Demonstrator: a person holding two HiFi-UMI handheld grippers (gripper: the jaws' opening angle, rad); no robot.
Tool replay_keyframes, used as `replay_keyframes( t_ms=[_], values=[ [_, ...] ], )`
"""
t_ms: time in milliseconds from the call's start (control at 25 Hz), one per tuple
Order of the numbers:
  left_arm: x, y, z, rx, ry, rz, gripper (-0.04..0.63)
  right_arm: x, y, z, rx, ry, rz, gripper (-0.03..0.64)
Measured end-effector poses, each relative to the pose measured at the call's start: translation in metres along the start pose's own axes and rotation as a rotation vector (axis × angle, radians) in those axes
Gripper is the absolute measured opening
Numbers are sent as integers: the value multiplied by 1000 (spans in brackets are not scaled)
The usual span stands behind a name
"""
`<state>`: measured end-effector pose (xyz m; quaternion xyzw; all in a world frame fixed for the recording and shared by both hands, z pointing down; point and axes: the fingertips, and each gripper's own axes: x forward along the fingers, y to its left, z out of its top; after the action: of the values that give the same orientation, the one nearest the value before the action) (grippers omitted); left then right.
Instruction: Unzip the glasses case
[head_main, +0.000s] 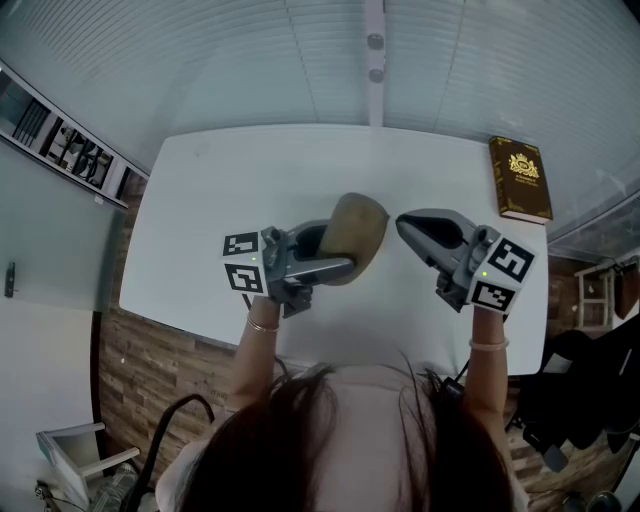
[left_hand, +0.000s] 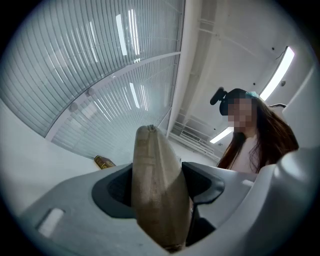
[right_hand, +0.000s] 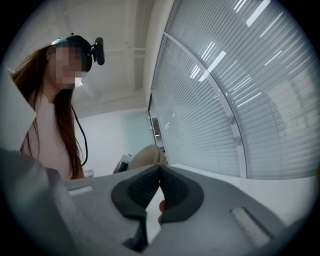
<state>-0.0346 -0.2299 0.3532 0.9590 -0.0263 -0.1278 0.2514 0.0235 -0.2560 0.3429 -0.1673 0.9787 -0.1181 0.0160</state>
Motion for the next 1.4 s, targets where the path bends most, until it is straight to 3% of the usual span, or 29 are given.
replay_keyframes(
  t_ms=[440,1120,1400],
  values=[
    [4,8,10,-73,-117,-6,293,0,-2,2,-2,-18,-22,3],
    [9,24,10,-166,-177,54,293,-3,-11,-12,46,-23,-54,3],
    [7,30,11,-242,-222,69,293,-4,-9,-20,85,-28,-56,3]
  ],
)
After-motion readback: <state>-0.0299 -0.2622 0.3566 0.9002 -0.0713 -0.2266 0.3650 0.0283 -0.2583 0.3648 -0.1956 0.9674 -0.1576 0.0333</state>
